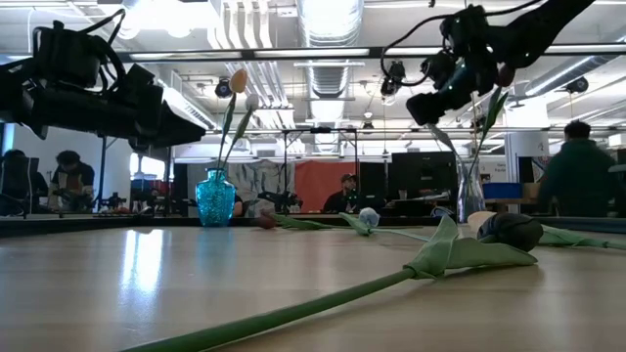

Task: Sort flowers into vase by color
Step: Put the top black flower into the transparent vase, then put the white flower into the blue vase

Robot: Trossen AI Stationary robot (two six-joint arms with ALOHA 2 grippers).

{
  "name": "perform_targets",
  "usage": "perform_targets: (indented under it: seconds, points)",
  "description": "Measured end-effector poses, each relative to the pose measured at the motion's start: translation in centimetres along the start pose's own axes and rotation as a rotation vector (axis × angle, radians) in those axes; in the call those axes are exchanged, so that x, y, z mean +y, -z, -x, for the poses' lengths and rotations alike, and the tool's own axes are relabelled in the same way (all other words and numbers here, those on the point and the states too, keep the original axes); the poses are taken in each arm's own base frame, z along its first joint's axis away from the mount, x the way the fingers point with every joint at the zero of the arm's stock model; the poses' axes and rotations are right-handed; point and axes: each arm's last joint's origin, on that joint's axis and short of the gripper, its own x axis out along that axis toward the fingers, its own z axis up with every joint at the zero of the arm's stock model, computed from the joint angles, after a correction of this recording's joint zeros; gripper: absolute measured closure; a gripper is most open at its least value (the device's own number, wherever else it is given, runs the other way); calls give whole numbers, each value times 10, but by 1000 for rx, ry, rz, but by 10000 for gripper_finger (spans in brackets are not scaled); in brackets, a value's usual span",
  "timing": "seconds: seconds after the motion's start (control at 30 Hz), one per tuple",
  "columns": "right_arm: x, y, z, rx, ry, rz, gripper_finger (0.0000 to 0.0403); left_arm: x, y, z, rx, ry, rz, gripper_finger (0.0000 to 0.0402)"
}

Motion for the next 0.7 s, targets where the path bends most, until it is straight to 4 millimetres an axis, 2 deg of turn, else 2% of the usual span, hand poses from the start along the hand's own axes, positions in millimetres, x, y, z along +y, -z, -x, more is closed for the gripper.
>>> perform_targets:
  seconds: [0.23,0.5,0.6,0.7]
  points:
    - [-4,-12,18,-46,-31,-27,248,0,0,0,0,0,0,240]
    - [2,-30,55,-137,-144,-43,250,0,0,0,0,1,-1,240]
    - [10,-31,71,-141,-216,-13,266,0,0,0,0,7,-11,244]
    - [22,-31,86,-142,-293,28,302,-2,0,0,1,55,-18,256]
